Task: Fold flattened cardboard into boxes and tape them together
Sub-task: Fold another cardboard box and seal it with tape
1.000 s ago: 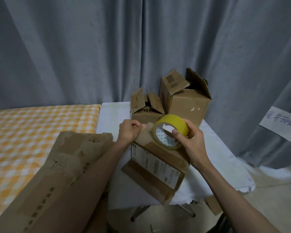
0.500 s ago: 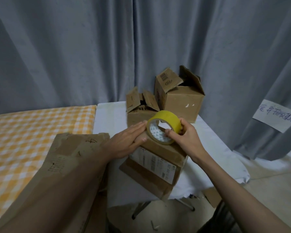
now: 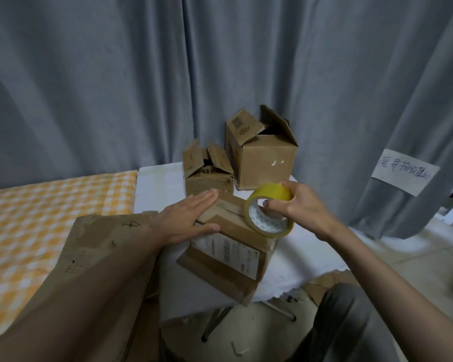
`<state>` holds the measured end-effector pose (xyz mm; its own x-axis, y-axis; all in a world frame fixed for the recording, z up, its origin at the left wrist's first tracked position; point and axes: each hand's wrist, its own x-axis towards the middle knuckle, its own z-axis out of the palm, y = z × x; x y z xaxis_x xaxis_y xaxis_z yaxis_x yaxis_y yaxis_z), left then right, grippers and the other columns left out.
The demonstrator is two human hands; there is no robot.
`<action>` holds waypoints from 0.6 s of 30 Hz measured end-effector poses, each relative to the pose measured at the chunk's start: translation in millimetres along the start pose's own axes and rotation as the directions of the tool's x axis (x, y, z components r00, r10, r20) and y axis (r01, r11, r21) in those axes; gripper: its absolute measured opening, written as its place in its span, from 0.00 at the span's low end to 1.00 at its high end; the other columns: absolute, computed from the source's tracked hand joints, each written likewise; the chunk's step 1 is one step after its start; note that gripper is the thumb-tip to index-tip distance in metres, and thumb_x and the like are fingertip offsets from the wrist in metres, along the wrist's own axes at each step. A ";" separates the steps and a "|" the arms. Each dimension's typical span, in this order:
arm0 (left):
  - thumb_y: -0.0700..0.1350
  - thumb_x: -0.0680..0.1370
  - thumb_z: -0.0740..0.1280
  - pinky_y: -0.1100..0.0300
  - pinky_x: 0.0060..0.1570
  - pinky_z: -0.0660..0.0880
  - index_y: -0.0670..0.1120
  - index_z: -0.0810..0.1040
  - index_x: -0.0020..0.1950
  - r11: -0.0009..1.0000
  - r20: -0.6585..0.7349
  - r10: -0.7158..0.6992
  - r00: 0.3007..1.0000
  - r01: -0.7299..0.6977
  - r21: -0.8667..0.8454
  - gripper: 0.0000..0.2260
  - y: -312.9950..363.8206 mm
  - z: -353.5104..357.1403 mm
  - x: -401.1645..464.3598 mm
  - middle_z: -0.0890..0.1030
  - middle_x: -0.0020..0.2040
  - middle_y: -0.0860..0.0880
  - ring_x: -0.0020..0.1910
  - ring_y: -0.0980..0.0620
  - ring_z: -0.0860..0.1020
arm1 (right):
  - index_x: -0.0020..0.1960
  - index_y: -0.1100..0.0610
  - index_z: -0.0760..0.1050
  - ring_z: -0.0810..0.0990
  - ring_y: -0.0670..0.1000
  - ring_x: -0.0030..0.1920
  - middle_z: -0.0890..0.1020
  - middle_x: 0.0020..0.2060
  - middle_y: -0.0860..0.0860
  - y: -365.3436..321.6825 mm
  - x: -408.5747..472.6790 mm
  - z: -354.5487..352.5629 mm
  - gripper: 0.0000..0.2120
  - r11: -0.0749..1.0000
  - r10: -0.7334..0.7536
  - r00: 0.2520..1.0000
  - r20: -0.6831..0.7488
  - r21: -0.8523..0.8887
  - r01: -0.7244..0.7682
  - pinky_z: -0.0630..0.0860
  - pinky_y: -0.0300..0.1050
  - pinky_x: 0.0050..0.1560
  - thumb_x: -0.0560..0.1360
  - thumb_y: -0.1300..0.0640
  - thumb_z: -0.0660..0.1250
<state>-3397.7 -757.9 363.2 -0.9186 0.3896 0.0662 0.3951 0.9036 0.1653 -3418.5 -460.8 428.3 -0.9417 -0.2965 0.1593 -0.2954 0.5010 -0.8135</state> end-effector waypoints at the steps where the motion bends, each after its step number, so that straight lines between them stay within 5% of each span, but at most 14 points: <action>1: 0.75 0.76 0.47 0.53 0.78 0.48 0.56 0.41 0.80 1.000 0.007 0.001 1.000 -0.001 0.012 0.40 0.2 -0.6 -0.1 0.43 0.80 0.59 0.78 0.63 0.42 | 0.42 0.50 0.80 0.82 0.54 0.35 0.83 0.34 0.52 -2.0 0.5 -2.9 0.11 0.998 -0.008 1.000 0.010 -0.065 0.008 0.79 0.57 0.31 0.65 0.45 0.74; 6: 0.70 0.78 0.47 0.53 0.78 0.43 0.61 0.39 0.79 0.993 0.054 0.042 0.998 -0.047 0.108 0.33 4.5 -7.0 0.4 0.40 0.80 0.56 0.78 0.58 0.41 | 0.42 0.53 0.78 0.80 0.42 0.34 0.81 0.34 0.47 -13.6 0.4 -7.1 0.13 0.986 -0.021 0.996 0.088 -0.166 0.035 0.75 0.40 0.32 0.67 0.46 0.76; 11: 0.69 0.79 0.45 0.60 0.74 0.34 0.54 0.41 0.81 0.976 0.100 0.092 0.991 -0.110 0.187 0.34 12.7 -14.5 6.1 0.40 0.80 0.54 0.77 0.60 0.37 | 0.49 0.56 0.78 0.83 0.52 0.44 0.84 0.43 0.54 -15.9 -6.1 -9.3 0.13 0.992 -0.010 0.990 0.137 -0.126 0.028 0.81 0.56 0.45 0.69 0.51 0.76; 14: 0.72 0.77 0.47 0.61 0.75 0.37 0.52 0.40 0.81 0.988 0.104 0.094 0.990 -0.105 0.115 0.40 30.5 -4.2 9.5 0.39 0.80 0.55 0.78 0.61 0.39 | 0.49 0.55 0.77 0.83 0.58 0.45 0.83 0.44 0.57 -11.5 -9.2 -7.5 0.12 0.997 -0.024 0.992 0.126 -0.073 0.034 0.80 0.64 0.42 0.69 0.55 0.76; 18: 0.77 0.74 0.48 0.58 0.77 0.42 0.54 0.41 0.81 0.999 0.005 0.041 0.999 -0.041 0.027 0.44 42.2 15.5 6.1 0.40 0.80 0.58 0.78 0.61 0.41 | 0.52 0.51 0.76 0.82 0.48 0.40 0.83 0.41 0.50 1.9 -15.4 -4.5 0.15 0.998 -0.042 0.994 0.099 -0.045 0.046 0.79 0.45 0.37 0.69 0.57 0.76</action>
<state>-3386.6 -714.7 355.4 -0.9015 0.4274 0.0680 0.4328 0.8912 0.1361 -3405.3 -451.6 426.8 -0.9078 -0.3964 0.1368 -0.3458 0.5230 -0.7790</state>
